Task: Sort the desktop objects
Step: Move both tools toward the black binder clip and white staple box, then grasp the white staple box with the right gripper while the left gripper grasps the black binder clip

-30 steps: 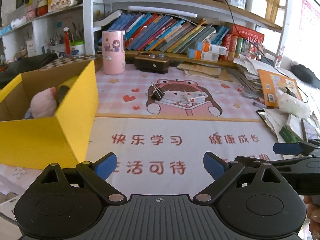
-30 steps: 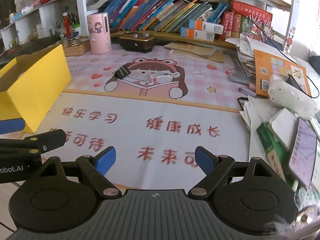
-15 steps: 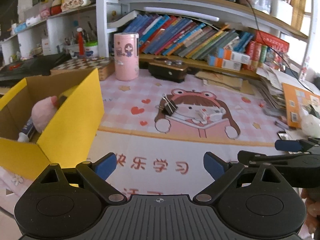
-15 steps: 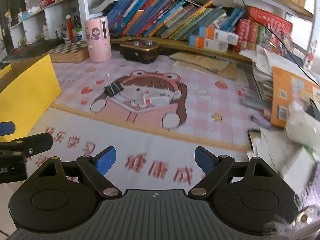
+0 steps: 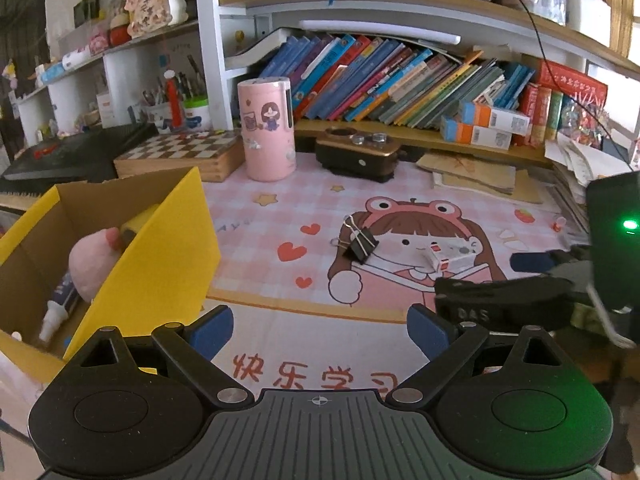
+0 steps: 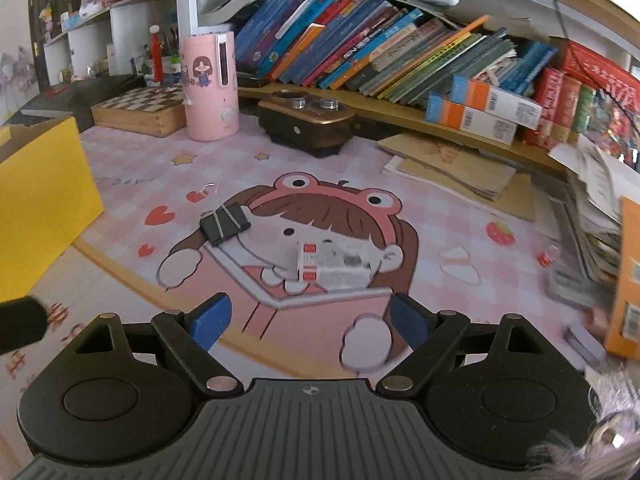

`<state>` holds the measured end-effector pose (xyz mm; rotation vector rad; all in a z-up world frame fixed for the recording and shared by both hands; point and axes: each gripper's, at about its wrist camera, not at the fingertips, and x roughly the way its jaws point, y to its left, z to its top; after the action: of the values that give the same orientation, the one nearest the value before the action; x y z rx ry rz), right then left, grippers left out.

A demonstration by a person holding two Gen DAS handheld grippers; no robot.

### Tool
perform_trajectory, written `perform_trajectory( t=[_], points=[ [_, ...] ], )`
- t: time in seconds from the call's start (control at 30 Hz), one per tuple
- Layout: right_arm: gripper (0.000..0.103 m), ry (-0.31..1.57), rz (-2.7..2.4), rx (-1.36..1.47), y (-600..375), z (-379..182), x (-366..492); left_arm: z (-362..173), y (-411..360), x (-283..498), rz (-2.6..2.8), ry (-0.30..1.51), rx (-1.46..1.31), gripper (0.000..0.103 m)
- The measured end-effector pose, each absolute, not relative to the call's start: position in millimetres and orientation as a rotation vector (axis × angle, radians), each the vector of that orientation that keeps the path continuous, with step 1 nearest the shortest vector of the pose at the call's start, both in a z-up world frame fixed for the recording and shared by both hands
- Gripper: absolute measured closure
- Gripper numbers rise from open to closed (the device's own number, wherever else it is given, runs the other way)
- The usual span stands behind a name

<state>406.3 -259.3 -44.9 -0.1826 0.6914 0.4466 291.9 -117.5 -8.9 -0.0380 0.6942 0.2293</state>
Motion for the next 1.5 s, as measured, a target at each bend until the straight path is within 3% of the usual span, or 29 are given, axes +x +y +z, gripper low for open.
perform_trajectory(
  t=[0.33,0.4,0.53,0.57,0.6,0.87,0.97,1.03,1.23,1.33,1.5],
  points=[
    [0.024,0.709,0.397,-0.184,-250,-69,456,-17,-120,315,0.251,0.720,-0.040,0.007],
    [0.033,0.721,0.398,-0.180,-250,-73,463,-18,-121,320,0.253,0.720,-0.040,0.007],
    [0.041,0.723,0.432,-0.162,-252,-78,467,-20,-121,331,0.263,0.719,-0.039,0.007],
    [0.050,0.721,0.447,-0.156,-252,-79,468,-20,-120,334,0.267,0.718,-0.041,0.007],
    [0.052,0.711,0.454,-0.160,-253,-78,467,-21,-119,338,0.270,0.718,-0.045,0.007],
    [0.052,0.729,0.436,-0.115,-277,-67,457,-35,-117,375,0.259,0.689,-0.066,0.010],
    [0.052,0.730,0.436,-0.090,-291,-62,447,-44,-120,390,0.228,0.683,-0.038,0.024],
    [0.052,0.740,0.433,-0.077,-298,-61,442,-51,-121,400,0.216,0.689,-0.027,0.039],
    [0.052,0.768,0.451,-0.052,-310,-54,432,-66,-120,426,0.228,0.698,-0.001,0.049],
    [0.052,0.777,0.453,-0.045,-315,-52,428,-67,-118,437,0.228,0.690,-0.011,0.059],
    [0.052,0.790,0.458,-0.031,-323,-51,423,-71,-116,451,0.226,0.702,-0.034,0.065]
  ],
)
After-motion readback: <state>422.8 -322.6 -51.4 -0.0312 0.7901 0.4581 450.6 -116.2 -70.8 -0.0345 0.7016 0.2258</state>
